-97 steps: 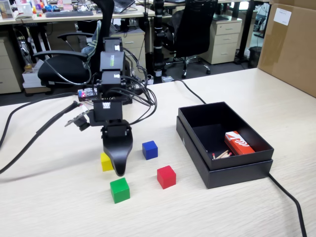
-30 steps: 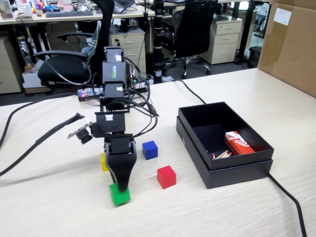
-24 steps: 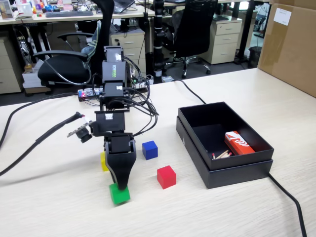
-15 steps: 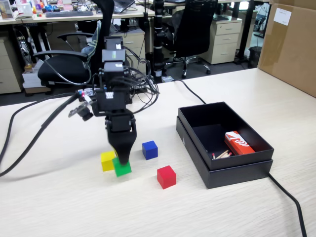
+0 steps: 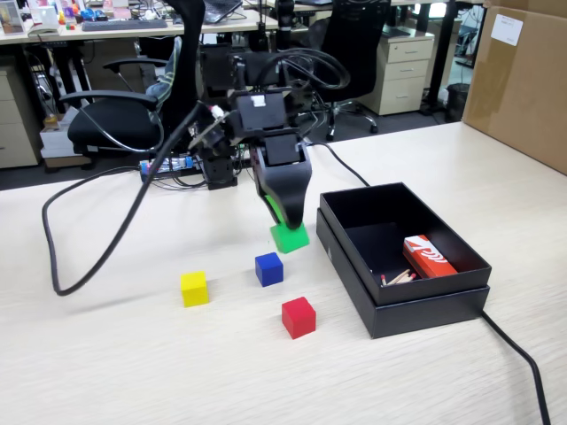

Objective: Put the green cube on top of the red cube

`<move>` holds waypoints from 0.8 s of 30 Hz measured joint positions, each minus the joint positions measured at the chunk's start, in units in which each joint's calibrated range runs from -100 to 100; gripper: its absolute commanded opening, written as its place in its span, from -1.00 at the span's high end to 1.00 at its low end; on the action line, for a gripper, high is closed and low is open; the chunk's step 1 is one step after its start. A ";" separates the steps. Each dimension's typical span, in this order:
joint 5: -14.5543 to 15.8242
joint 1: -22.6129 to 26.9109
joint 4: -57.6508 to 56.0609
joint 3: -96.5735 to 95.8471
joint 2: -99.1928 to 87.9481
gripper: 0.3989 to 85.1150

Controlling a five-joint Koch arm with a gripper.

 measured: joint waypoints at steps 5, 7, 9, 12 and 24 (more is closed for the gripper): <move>0.68 0.54 2.94 2.92 7.38 0.93; 0.68 0.54 3.41 3.01 8.54 0.93; 0.68 0.34 4.41 3.01 11.39 0.93; 0.68 0.20 4.80 3.01 12.94 0.93; 0.68 -0.20 7.12 3.01 16.18 0.93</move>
